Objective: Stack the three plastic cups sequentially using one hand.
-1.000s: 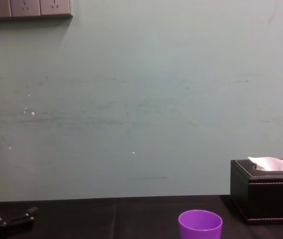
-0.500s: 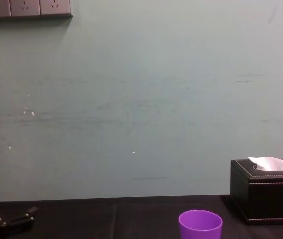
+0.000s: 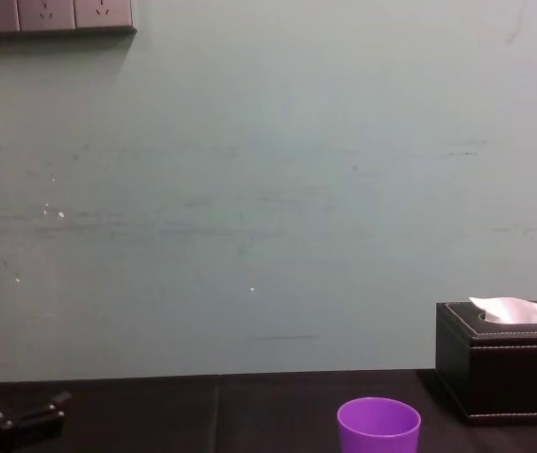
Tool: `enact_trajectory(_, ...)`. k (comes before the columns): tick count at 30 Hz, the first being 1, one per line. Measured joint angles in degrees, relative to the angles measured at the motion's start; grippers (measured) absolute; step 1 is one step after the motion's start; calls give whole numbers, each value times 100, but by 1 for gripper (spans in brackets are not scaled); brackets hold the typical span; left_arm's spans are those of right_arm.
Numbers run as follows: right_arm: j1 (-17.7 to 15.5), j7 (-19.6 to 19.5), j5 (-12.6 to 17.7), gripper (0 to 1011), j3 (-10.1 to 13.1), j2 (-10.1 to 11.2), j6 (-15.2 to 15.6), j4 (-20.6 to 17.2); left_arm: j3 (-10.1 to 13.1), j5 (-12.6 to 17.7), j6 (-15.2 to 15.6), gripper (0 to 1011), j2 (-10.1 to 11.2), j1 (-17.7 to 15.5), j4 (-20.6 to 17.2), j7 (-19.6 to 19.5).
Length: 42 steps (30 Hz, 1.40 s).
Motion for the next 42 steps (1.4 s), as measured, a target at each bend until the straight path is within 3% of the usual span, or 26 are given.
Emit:
enact_trajectory(20, -9, 11, 0, 729, 6, 9, -4, -7, 0, 0, 0, 1010, 0, 0, 0, 0)
enact_trajectory(25, -133, -287, -60, 729, 113, 48, 106, -307, 0, 0, 0, 1010, 0, 0, 0, 0)
enact_trajectory(31, -206, -748, -165, 729, 313, 175, 656, -873, 0, 0, 0, 1010, 0, 0, 0, 0)
enact_trajectory(42, 63, -1026, -180, 729, 477, 173, 1252, -1322, 0, 0, 0, 1010, 0, 0, 0, 0)
